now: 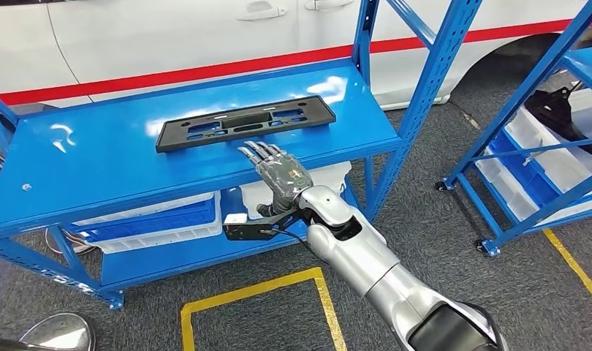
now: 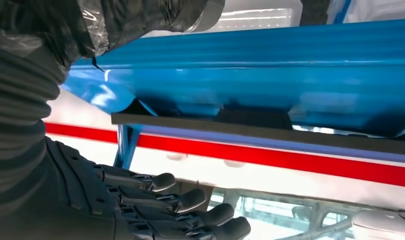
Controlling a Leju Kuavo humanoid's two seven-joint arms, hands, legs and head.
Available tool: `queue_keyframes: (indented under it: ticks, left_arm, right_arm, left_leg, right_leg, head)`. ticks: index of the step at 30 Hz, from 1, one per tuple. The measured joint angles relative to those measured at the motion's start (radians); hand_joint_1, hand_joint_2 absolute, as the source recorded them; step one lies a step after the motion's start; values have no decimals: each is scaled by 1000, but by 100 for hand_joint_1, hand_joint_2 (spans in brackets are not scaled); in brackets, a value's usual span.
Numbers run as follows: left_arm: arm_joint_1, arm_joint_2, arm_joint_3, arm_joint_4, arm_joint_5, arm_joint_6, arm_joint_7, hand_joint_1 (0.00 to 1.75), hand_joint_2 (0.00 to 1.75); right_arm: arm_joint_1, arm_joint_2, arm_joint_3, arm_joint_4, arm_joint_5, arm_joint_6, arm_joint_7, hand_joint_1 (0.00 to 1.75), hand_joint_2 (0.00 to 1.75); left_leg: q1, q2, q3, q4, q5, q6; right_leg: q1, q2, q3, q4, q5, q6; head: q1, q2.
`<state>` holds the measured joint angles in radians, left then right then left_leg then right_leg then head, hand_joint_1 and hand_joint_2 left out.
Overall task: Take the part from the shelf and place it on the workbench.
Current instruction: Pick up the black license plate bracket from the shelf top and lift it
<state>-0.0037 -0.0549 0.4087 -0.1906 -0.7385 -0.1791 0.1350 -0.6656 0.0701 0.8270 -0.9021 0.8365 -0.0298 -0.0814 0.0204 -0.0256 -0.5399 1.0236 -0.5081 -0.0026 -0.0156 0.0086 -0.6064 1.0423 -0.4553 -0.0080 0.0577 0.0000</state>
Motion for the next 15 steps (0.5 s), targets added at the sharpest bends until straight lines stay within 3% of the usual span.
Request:
queue_keyframes:
  ticks: [2, 4, 5, 6, 7, 9, 10, 12, 15]
  left_arm:
    - [-1, -3, 0, 0, 0, 0, -1, 0, 0]
    - [-1, -4, 2, 0, 0, 0, -1, 0, 0]
    - [0, -4, 3, 0, 0, 0, -2, 0, 0]
    - [1, -4, 4, 0, 0, 0, -2, 0, 0]
    - [3, -4, 4, 0, 0, 0, -2, 0, 0]
    - [5, -4, 6, 1, 0, 0, -2, 0, 0]
    - [5, -4, 6, 1, 0, 0, -2, 0, 0]
    - [3, -4, 7, 2, 0, 0, -3, 0, 0]
    - [2, -5, 7, 2, 0, 0, -4, 0, 0]
  right_arm:
    - [-3, 4, 0, 0, 1, 1, 0, 0, 175]
    - [-3, 5, 0, 2, 1, 1, -1, 0, 175]
    - [-2, 5, 0, 3, 1, 2, -1, 0, 175]
    - [-1, 5, 0, 4, 1, 2, -1, 0, 175]
    - [-1, 6, 0, 4, 1, 3, -1, 0, 175]
    - [-1, 7, 0, 4, 1, 3, -1, 0, 175]
    - [-2, 8, 0, 4, 1, 3, -1, 0, 175]
    - [-3, 10, 0, 4, 1, 3, 0, 0, 175]
    - [-4, 12, 0, 4, 2, 4, -1, 0, 175]
  left_leg:
    - [1, 9, -35, 73, -33, -7]
    - [1, 15, -115, 211, -77, -13]
    - [2, 17, -153, 265, -85, -15]
    - [2, 18, -174, 284, -72, -15]
    - [2, 19, -175, 261, -38, -14]
    - [1, 22, -133, 136, 52, -9]
    - [-2, 24, -108, 77, 81, -5]
    - [-7, 25, -85, 25, 83, 4]
    - [-6, 22, -77, 9, 71, 19]
  right_leg:
    - [-4, -4, 14, -10, -2, -12]
    - [-2, -9, 23, -12, -10, -20]
    - [-1, -11, 29, -11, -15, -22]
    - [0, -12, 35, -11, -20, -22]
    - [0, -12, 44, -11, -26, -21]
    - [0, -11, 63, -11, -40, -16]
    - [2, -11, 69, -10, -47, -12]
    - [6, -11, 70, -9, -55, -2]
    - [7, -12, 68, -5, -65, 12]
  head:
    - [0, 0]
    - [0, 0]
    - [0, 0]
    - [0, 0]
    - [0, 0]
    - [0, 0]
    - [0, 0]
    - [0, 0]
    - [0, 0]
